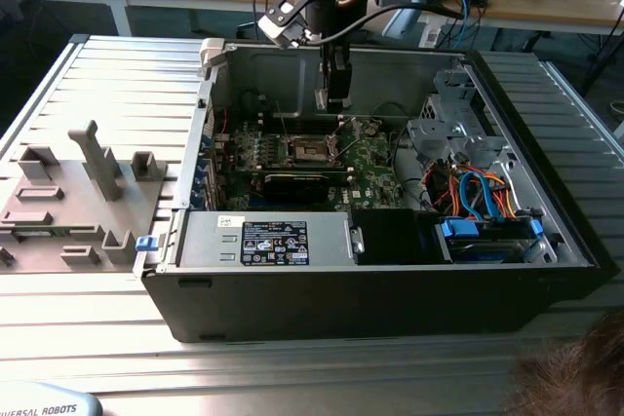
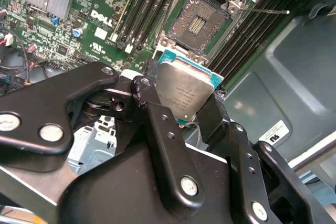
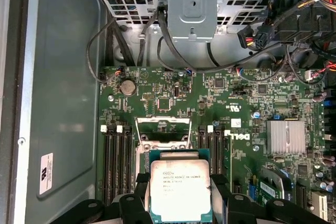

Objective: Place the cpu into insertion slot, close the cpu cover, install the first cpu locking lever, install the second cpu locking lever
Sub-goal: 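Place the cpu into insertion slot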

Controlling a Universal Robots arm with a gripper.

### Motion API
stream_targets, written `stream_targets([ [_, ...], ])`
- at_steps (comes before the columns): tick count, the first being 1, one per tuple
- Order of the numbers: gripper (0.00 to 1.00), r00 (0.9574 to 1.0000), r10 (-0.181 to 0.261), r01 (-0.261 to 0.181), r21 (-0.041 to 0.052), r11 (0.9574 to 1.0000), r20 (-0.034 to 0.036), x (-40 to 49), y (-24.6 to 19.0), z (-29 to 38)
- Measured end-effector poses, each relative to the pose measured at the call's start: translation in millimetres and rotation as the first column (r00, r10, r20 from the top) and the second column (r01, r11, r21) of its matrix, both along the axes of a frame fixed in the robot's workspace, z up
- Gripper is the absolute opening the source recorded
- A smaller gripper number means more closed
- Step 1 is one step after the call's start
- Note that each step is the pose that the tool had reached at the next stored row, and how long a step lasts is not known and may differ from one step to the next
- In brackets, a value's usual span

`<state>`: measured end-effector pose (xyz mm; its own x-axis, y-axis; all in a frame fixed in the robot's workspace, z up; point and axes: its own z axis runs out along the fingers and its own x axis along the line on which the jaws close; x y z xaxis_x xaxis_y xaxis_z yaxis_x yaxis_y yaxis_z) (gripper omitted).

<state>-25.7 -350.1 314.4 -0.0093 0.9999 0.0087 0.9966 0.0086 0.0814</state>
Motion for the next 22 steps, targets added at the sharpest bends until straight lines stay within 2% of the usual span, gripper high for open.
stream_targets([
  [22, 0.54, 1.0000, 0.000, 0.000, 0.0000, 1.0000, 0.0000, 0.0, 0.0, -4.2],
])
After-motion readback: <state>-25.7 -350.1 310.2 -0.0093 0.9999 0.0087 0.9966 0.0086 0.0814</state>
